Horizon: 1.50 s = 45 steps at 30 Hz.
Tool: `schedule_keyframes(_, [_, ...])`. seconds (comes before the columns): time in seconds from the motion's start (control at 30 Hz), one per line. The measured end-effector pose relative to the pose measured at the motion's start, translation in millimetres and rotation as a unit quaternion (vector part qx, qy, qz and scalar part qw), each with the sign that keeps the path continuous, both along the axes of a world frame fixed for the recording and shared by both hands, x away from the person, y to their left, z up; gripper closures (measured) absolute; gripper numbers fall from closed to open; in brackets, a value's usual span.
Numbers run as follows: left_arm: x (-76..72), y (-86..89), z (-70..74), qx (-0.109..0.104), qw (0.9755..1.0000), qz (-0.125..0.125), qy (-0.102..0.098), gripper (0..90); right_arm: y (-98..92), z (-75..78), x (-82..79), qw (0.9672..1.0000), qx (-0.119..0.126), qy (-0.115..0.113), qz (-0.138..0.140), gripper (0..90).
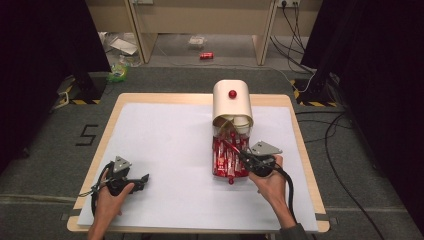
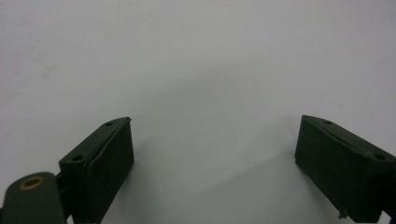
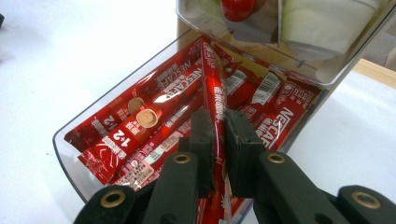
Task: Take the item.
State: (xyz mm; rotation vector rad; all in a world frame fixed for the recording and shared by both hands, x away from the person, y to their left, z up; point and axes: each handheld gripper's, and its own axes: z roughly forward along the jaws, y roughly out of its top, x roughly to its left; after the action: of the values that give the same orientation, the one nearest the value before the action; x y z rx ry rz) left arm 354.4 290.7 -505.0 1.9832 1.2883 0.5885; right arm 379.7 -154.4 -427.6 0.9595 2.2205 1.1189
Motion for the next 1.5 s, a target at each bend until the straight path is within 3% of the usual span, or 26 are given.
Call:
schedule_keyframes(0.33, [-0.1,-0.1,0.0,0.0,1.0,0.0,0.0,11.0,-1.0,2.4,-3.7,0.9999,-0.01,-0.006,0.006,83.1])
schedule_keyframes(0.77, [0.0,0.0,0.0,0.0,1.0,0.0,0.0,11.2,-13.9,11.7,-19.1,0.9998,0.001,-0.016,0.013,83.1])
schedule_keyframes(1.5, [0.2,0.3,0.0,-0.001,1.0,-0.001,0.001,11.2,-48.0,15.2,-26.6,0.9994,0.017,-0.023,-0.018,83.0])
